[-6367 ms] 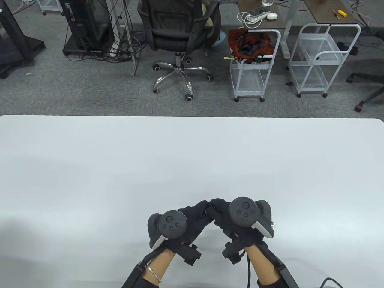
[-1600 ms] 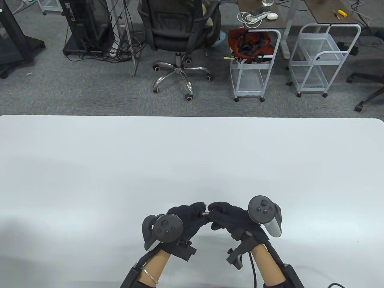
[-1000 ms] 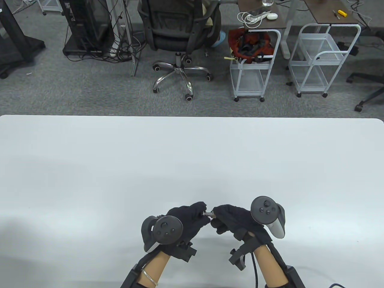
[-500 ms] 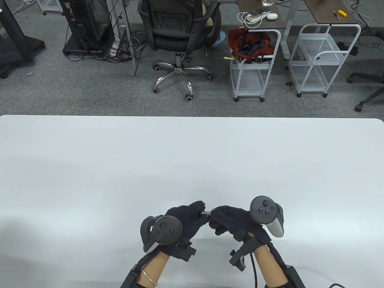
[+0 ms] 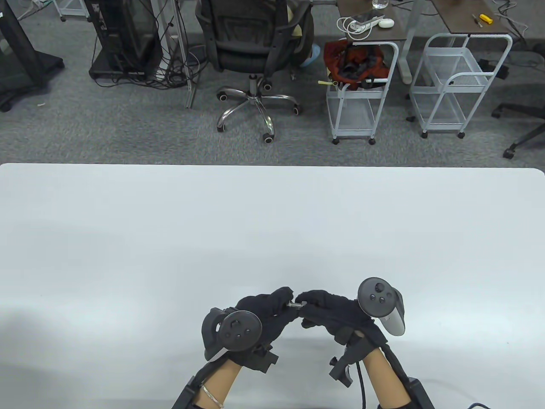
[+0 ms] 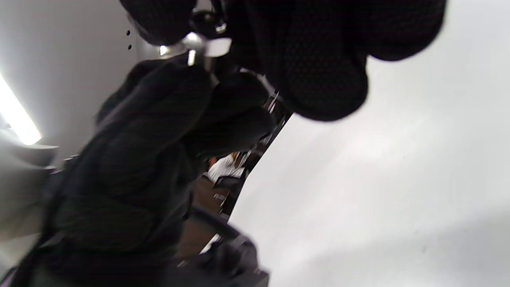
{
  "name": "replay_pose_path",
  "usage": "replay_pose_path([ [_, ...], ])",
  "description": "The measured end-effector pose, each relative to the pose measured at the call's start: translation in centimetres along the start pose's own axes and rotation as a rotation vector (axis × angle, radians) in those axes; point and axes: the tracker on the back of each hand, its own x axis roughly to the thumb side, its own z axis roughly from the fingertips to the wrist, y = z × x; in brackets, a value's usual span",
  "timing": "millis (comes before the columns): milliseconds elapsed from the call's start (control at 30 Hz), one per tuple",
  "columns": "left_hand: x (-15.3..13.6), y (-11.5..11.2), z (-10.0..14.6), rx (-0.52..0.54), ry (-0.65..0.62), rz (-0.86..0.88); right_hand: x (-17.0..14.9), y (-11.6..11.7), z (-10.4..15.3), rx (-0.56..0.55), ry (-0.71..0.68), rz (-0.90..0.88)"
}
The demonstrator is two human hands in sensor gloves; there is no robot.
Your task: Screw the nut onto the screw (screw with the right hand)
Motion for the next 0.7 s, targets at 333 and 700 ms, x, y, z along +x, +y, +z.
replay_pose_path([
  [333, -0.12, 0.25, -0.05, 0.015, 0.011, -0.004, 0.05, 0.07, 0.0, 0.006, -0.011, 0.004],
  [700, -0.19, 0.27, -0.13, 0.009, 0.015, -0.007, -0.05, 0.28, 0.03, 0.017, -0.008, 0.016],
])
